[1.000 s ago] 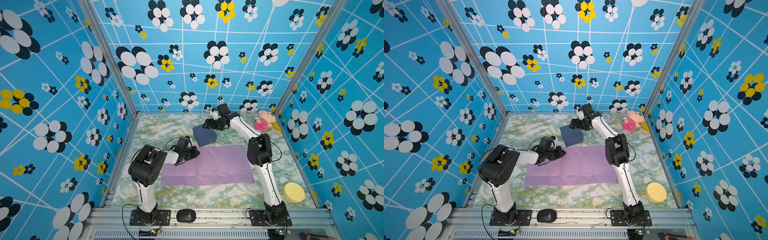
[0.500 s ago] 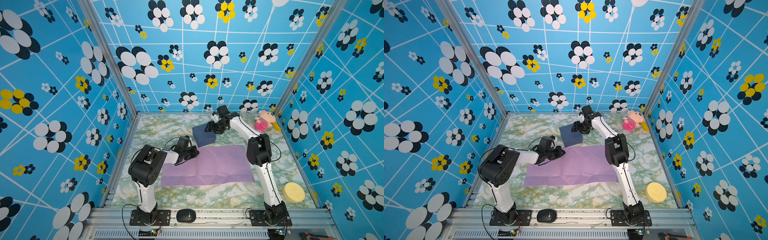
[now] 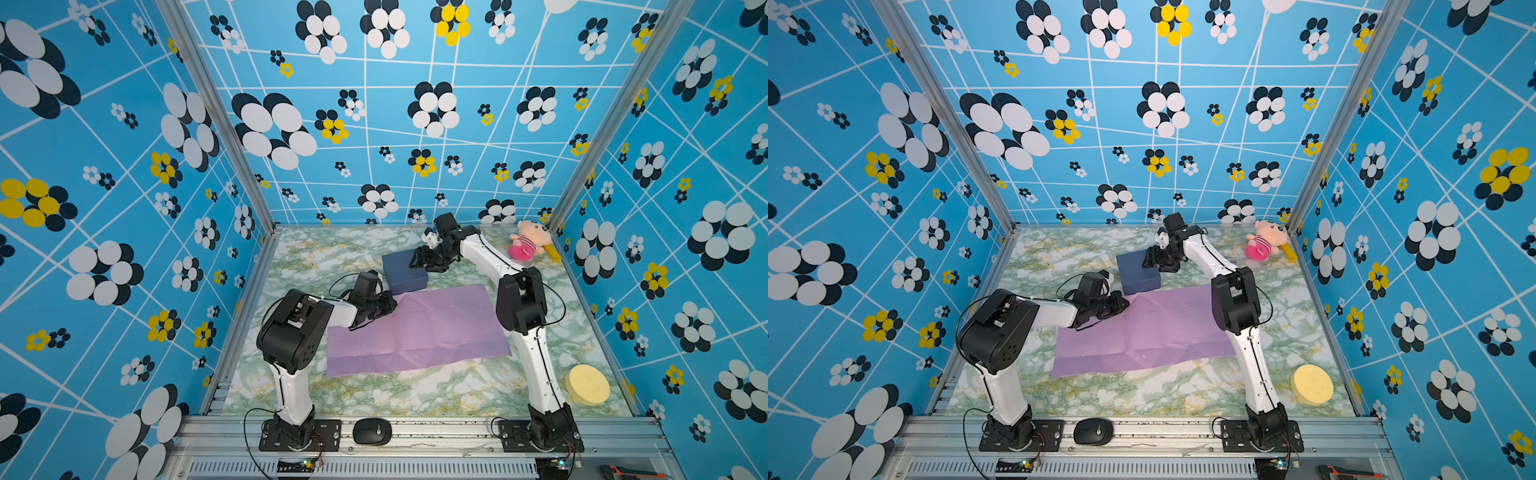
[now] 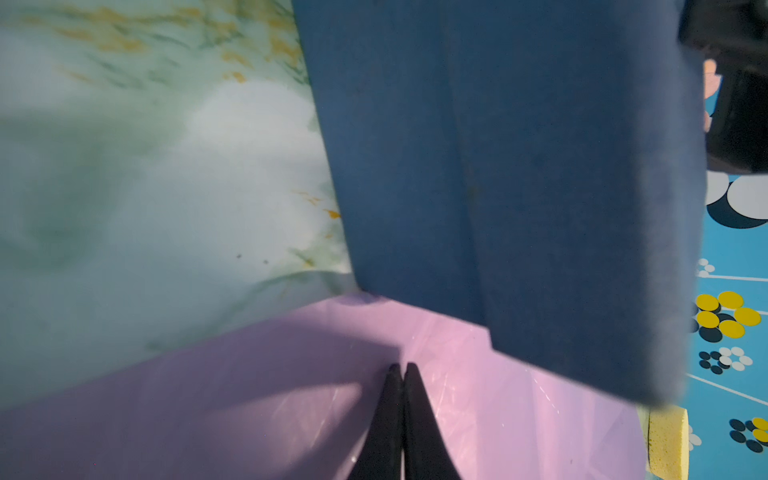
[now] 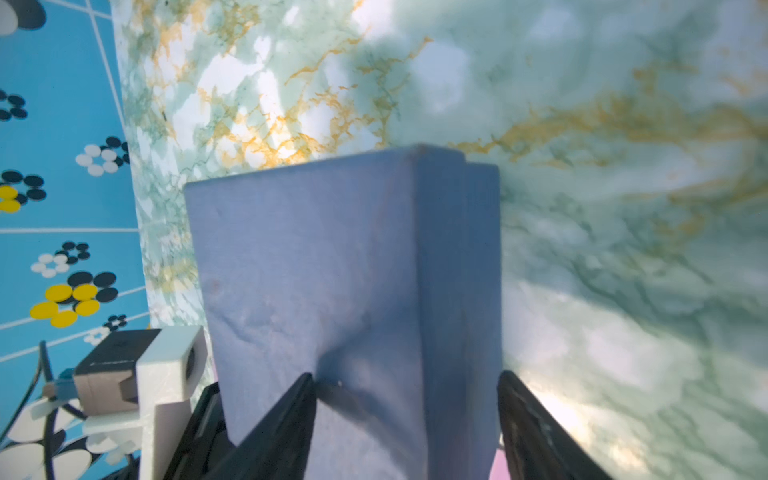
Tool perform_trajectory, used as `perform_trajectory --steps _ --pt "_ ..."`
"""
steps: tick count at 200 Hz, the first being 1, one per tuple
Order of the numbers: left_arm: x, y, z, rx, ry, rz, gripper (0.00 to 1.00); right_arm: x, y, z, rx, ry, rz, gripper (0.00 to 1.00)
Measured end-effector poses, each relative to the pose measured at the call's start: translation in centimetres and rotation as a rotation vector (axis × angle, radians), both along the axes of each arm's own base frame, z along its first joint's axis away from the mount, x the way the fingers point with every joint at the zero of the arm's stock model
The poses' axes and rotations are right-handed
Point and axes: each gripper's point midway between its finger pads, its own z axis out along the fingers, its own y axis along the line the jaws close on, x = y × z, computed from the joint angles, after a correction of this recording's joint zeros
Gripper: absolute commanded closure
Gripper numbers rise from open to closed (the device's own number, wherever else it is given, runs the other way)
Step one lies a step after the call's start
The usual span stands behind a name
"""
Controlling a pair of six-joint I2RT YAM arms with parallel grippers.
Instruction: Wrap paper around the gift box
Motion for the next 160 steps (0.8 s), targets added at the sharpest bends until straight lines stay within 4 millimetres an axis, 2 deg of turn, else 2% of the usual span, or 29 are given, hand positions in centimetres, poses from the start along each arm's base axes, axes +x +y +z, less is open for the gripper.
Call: perform_trajectory --steps 17,38,55,71,86,114,135,160 --pt "0.0 0.0 0.0 0.0 -0.001 0.0 0.92 -1.5 -0.9 0.6 -0.026 -0.008 -0.002 0.31" --pt "0.0 0.0 0.1 0.002 -0.003 -0.004 0.9 -4.7 -2.2 3.2 -0.014 -0.047 -0.025 0.47" --pt "0.1 0.0 0.2 0.008 -0.008 -0.009 0.89 -7.1 -2.5 5.6 0.04 -0.106 -0.055 0.57" --pt "0.1 0.2 0.2 0.014 -0.008 -0.008 0.89 -9.4 -2.1 6.4 0.091 -0.142 -0.072 0.61" --pt "0.1 0.4 0.3 0.023 -0.005 -0.004 0.89 -11.0 -1.3 5.4 0.129 -0.14 -0.088 0.67" --pt "0.2 0.6 0.2 0.039 -0.002 -0.007 0.89 -12.4 -1.1 0.4 0.155 -0.054 -0.16 0.7" --pt "0.2 0.6 0.2 0.046 -0.004 -0.01 0.89 -11.7 -1.1 -1.8 0.171 -0.022 -0.212 0.71" --pt "0.2 0.6 0.2 0.048 -0.006 -0.012 0.89 -10.3 -0.5 -2.3 0.222 -0.035 -0.247 0.72"
